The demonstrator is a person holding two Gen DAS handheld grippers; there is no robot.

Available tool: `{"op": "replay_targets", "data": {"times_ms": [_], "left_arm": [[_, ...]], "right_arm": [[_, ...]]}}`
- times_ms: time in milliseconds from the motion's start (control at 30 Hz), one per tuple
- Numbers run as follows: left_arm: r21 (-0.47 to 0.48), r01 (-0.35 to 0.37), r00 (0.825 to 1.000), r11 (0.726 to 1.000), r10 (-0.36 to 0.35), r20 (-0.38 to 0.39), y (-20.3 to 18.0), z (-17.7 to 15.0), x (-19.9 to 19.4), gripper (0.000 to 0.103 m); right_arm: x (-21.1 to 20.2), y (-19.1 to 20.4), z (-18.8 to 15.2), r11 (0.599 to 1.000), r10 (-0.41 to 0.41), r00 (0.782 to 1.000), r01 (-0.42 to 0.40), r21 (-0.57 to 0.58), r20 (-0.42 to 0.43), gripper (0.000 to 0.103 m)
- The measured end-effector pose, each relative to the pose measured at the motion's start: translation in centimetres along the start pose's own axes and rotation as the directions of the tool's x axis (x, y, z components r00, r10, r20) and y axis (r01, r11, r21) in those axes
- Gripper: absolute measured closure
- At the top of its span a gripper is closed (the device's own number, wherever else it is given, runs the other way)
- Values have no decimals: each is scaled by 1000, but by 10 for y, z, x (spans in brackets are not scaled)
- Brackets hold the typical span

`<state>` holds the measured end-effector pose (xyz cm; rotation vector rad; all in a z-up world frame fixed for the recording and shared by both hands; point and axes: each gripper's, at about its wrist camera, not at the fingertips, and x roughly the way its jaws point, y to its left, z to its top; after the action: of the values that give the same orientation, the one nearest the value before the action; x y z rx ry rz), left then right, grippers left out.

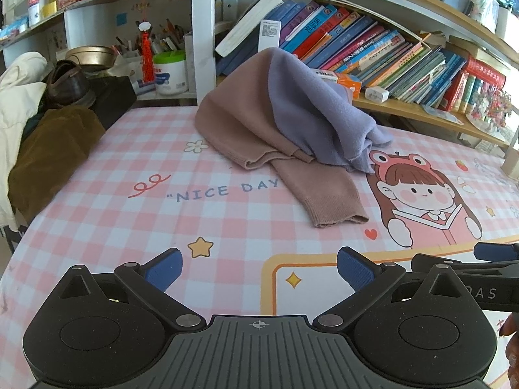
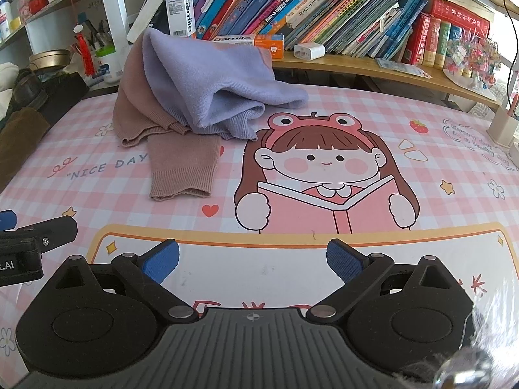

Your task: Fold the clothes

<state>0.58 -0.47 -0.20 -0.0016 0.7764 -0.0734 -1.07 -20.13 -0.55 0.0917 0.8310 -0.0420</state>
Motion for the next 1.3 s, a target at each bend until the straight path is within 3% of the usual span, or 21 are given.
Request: {"op": "replay_targets", "data": {"times_ms": [700, 1300], "left_arm": [[-32, 43, 999, 999, -43, 12, 4, 1, 1, 0], [-16, 41, 999, 999, -42, -26, -1, 3, 7, 0]], "right_arm": [[1, -2, 2, 1000, 7, 1000, -7, -6, 8, 5], [7, -5, 4, 1000, 19, 1000, -19, -4, -3, 5]]}}
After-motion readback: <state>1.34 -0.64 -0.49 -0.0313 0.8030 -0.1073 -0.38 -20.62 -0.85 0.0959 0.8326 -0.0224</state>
